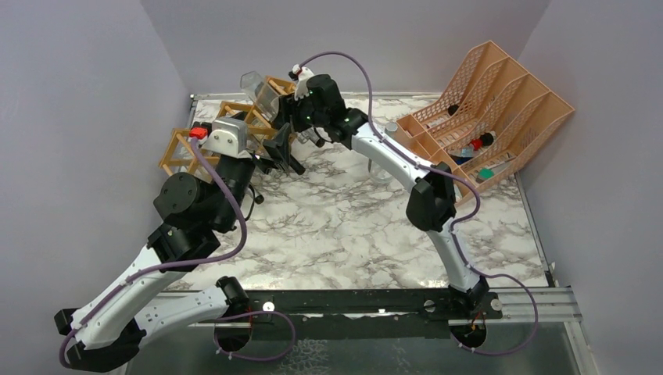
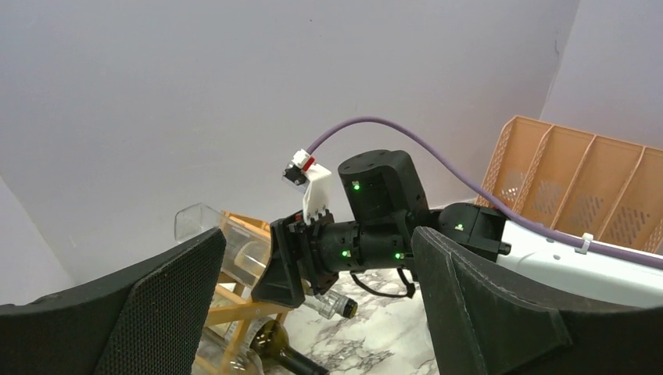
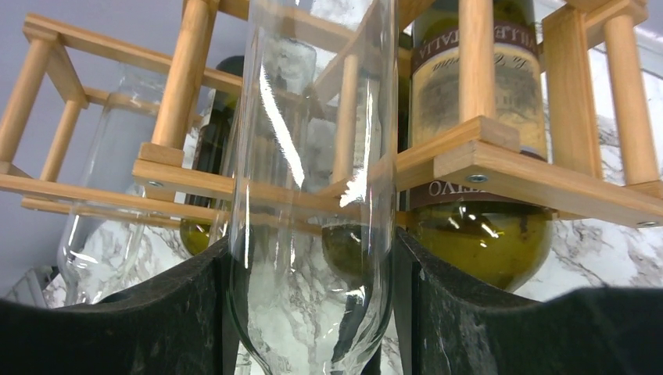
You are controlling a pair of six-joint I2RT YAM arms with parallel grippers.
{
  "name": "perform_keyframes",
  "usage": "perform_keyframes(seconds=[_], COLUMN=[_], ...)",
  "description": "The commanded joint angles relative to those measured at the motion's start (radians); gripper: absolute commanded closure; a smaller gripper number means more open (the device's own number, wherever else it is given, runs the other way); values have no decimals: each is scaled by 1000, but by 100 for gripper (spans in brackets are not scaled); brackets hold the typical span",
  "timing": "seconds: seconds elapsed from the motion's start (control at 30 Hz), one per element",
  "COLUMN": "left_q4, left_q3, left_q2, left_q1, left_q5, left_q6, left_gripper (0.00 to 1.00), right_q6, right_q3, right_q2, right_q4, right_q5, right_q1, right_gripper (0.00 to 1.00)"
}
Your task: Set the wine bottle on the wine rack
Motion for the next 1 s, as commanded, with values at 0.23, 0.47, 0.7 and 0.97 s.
perform_keyframes(seconds=[0.23, 0.47, 0.7, 0.97], left_q4=[-33, -45, -55, -68], left_q3=[19, 19, 22, 39], left_q2=[3, -2, -4, -17], left_q1=[1, 1, 1, 1], left_q5=[-1, 4, 3, 13], left_q6=[-24, -23, -23, -32], left_gripper=[5, 5, 5, 5], right_q6=[7, 3, -2, 3], right_q3=[33, -5, -8, -76], right_q2=[23, -5, -42, -182], right_q4=[40, 56, 66, 102], right_q5=[-7, 20, 19, 44], right_q1=[23, 25, 26, 26], right_gripper=[41, 26, 20, 18])
